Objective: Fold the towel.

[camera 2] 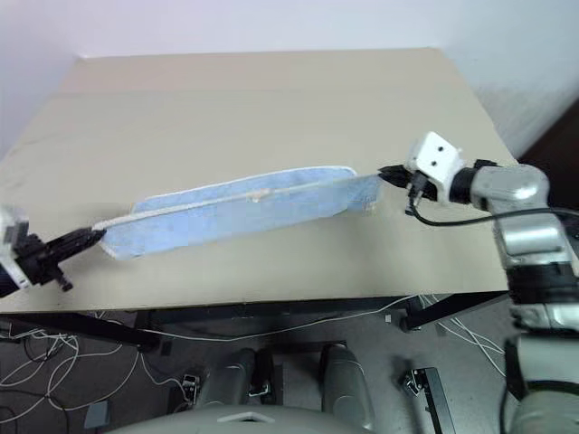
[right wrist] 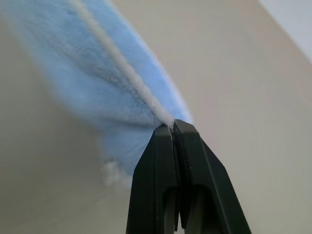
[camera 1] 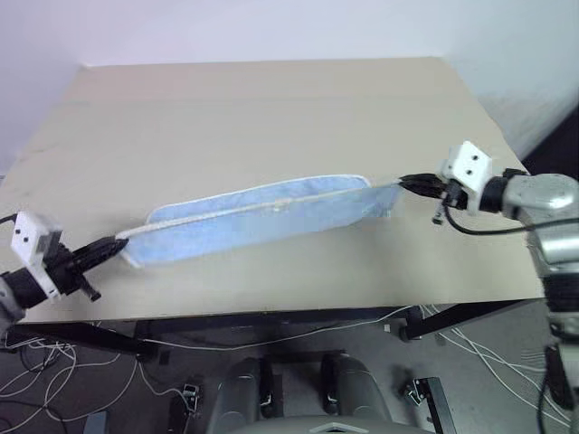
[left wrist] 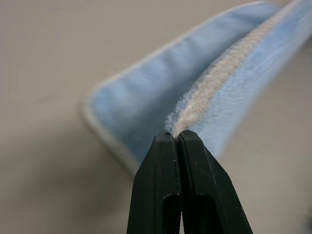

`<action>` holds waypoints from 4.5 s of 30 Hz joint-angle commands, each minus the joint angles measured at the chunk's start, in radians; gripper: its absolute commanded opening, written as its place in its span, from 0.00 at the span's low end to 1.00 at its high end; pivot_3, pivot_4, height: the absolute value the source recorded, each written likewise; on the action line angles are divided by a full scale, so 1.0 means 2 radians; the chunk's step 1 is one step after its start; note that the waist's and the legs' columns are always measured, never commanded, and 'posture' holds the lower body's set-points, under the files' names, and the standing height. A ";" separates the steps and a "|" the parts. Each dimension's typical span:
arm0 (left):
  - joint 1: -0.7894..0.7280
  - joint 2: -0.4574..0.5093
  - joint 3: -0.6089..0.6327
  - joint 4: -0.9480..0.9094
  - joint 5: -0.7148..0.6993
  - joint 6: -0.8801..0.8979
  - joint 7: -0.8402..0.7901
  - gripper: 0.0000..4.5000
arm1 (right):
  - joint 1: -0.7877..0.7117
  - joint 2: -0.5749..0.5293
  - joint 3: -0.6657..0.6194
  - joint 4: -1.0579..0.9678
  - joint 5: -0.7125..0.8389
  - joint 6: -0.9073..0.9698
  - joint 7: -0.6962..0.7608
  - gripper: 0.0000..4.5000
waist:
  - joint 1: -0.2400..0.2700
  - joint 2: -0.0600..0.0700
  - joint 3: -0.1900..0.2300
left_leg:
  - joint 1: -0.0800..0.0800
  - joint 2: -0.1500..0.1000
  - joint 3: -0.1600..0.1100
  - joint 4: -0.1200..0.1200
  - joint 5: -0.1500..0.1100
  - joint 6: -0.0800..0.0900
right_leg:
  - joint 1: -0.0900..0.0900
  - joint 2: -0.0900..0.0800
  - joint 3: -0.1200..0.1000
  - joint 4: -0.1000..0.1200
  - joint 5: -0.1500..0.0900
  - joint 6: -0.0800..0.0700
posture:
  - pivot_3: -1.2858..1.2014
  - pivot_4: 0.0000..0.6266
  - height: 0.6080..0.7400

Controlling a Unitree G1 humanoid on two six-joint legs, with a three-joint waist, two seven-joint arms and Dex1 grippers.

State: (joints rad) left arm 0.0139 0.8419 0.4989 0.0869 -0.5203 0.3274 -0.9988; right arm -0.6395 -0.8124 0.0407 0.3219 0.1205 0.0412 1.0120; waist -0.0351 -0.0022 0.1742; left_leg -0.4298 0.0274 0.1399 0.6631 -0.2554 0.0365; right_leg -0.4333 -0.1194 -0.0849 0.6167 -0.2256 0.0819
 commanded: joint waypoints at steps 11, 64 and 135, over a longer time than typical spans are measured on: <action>-0.138 -0.036 -0.085 0.165 0.110 -0.138 0.069 0.00 | -0.159 0.094 0.044 0.305 -0.105 -0.145 -0.098 0.01 | -0.004 0.000 0.000 | -0.001 0.000 0.001 0.001 0.001 0.002 | 0.000 0.002 0.000 0.001 0.001 0.002 | 0.52 0.24 1.00; -0.123 -0.118 -0.217 -0.014 0.078 -0.177 -0.008 1.00 | 0.099 0.309 -0.389 -0.255 0.449 0.656 -0.489 0.99 | 0.009 0.000 -0.001 | 0.001 0.000 0.000 0.001 -0.001 0.004 | 0.001 0.001 0.000 0.001 0.001 0.002 | 0.52 0.24 1.00; -0.051 -0.210 -0.257 -0.072 0.079 -0.144 0.063 1.00 | 0.013 0.154 0.178 -0.146 0.018 0.181 -0.234 0.01 | 0.010 0.002 -0.005 | -0.003 0.000 0.000 0.001 -0.002 0.007 | -0.001 0.000 -0.001 -0.001 0.001 0.002 | 0.52 0.24 1.00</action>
State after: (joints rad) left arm -0.0973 0.4215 -0.0229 -0.0144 -0.3579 0.0411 -0.8792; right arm -0.5942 -0.5099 0.4012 0.0315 0.1902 0.4349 0.5256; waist -0.0152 0.0012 0.1633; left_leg -0.4351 0.0269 0.1391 0.6656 -0.2599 0.0505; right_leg -0.4350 -0.1184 -0.0860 0.6140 -0.2245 0.0852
